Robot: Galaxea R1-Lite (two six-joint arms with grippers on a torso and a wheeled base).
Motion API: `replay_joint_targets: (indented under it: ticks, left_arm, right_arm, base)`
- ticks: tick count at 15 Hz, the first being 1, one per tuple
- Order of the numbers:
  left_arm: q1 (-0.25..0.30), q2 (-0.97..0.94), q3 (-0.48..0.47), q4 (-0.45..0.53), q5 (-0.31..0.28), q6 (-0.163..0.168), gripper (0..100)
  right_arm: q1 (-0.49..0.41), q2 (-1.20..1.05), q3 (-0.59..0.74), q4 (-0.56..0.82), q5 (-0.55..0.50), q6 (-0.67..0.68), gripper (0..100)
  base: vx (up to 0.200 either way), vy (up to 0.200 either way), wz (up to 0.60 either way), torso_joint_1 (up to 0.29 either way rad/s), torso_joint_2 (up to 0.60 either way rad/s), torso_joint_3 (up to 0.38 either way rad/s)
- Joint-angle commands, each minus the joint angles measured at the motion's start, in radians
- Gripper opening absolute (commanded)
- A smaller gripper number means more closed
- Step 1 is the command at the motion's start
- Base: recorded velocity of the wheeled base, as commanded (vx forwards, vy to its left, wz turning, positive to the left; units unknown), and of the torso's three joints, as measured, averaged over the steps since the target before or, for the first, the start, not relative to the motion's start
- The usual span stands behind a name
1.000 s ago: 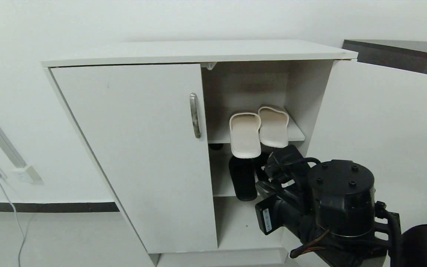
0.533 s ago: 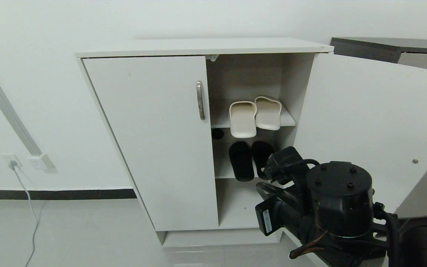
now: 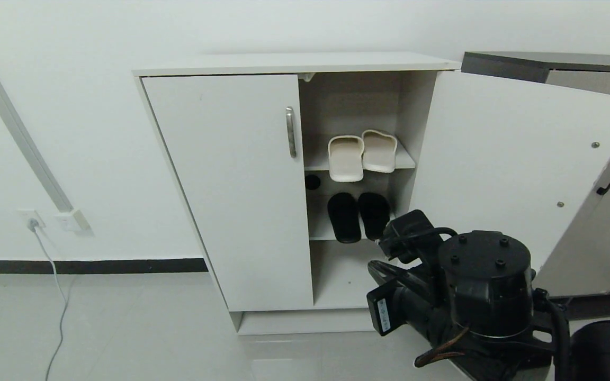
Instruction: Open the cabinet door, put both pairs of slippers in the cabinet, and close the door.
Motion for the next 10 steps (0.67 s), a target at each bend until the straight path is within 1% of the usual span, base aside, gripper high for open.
replay_joint_targets:
  ticks: [1, 10]
  left_arm:
    - [0.0, 0.0, 0.0, 0.0, 0.0, -0.001, 0]
    - [-0.001, 0.0, 0.0, 0.0, 0.0, -0.002, 0]
  right_arm:
    - [0.002, 0.002, 0.001, -0.001, 0.001, 0.0, 0]
    - [0.0, 0.004, 0.01, -0.001, 0.001, 0.002, 0]
  base:
    - [0.0, 0.0, 0.0, 0.0, 0.0, 0.0]
    - [0.0, 0.0, 0.0, 0.0, 0.0, 0.0]
